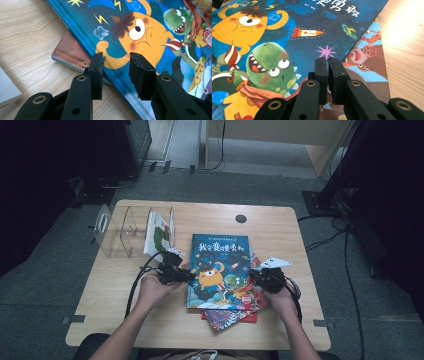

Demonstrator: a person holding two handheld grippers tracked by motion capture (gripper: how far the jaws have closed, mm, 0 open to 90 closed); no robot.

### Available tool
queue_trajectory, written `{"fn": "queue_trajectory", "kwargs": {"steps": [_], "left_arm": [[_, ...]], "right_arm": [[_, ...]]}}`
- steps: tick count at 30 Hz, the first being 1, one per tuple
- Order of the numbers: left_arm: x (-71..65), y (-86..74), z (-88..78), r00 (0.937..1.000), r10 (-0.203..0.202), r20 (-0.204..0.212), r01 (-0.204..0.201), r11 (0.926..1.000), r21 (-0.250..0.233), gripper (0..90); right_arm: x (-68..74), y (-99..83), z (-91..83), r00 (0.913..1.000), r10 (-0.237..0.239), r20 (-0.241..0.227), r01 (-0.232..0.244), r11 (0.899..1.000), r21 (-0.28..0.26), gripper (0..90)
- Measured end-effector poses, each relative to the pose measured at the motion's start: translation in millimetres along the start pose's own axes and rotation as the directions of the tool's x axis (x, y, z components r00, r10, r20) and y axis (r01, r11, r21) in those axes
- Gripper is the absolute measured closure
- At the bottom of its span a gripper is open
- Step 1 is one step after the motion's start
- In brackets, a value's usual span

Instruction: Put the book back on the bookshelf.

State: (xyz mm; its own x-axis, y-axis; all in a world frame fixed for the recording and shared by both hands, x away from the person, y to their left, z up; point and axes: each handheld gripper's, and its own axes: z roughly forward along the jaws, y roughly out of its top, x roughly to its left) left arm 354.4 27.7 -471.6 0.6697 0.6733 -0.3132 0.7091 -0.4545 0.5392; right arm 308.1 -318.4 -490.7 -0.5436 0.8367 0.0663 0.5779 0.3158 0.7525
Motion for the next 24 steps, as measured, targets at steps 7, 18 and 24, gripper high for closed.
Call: {"fn": "queue_trajectory", "kwargs": {"steps": [7, 18, 24], "left_arm": [[3.0, -4.8, -0.3, 0.9991, -0.042, -0.005, 0.042, 0.9989, -0.018, 74.1], [-7.3, -8.8, 1.2, 0.9999, -0.014, 0.001, 0.014, 0.9998, -0.014, 85.8], [-10.6, -12.4, 1.9, 0.9999, -0.008, 0.015, 0.008, 0.9998, -0.02, 87.7]], "right_arm": [[-1.3, -0.6, 0.7, 1.0, 0.003, -0.006, -0.003, 1.0, -0.005, 85.6], [-3.6, -1.3, 2.2, 1.0, 0.001, -0.005, -0.001, 1.0, -0.019, 85.3], [-5.9, -0.8, 2.6, 0.9999, 0.016, -0.003, -0.016, 1.0, -0.018, 85.5]]}}
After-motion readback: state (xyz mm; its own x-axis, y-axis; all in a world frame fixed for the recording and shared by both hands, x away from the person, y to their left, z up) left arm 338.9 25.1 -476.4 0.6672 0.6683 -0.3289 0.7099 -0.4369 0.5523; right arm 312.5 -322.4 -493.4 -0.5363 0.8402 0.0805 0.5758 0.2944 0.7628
